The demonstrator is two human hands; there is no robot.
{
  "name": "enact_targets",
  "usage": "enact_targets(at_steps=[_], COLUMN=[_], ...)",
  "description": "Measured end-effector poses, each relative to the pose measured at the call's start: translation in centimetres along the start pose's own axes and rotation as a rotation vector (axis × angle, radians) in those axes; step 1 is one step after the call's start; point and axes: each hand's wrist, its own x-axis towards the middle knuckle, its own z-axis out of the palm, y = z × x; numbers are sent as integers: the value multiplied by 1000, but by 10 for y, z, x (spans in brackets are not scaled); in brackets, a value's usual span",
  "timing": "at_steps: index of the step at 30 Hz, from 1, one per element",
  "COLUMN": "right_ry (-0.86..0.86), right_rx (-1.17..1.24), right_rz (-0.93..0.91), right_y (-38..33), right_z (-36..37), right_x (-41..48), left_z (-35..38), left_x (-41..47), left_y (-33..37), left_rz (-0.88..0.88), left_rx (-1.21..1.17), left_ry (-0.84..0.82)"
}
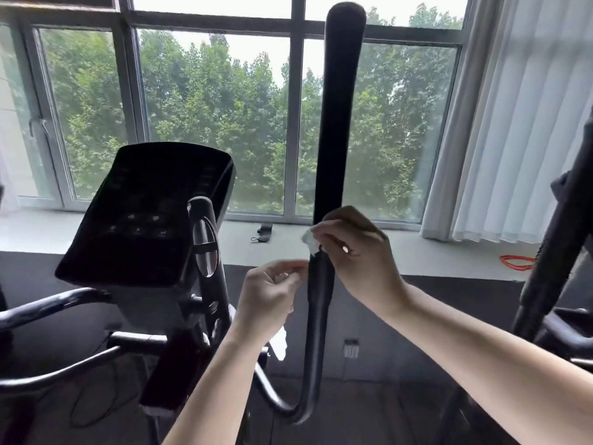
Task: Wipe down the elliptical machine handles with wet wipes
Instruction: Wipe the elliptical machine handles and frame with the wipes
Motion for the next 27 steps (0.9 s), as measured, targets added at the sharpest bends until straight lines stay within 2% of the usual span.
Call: enact_targets(at_steps=[4,9,17,24,27], right_ry=[-75,-180,110,128,4], right_rx=[15,116,96,269,333], right_rz=[-45,26,171,388,476], right_y=[-1,-4,7,5,0], right_z=[9,19,6,20,25], right_x=[-48,-116,-35,-97,-128], left_z=[3,5,10,13,12], left_x=[-5,-13,-12,-17,-19], left_y=[-7,-15,-23,-33,-38], left_rz=[2,-20,-57,-54,-33], left_rx=[0,-54,-84,-73,-70], left_ry=[28,20,67,87,88])
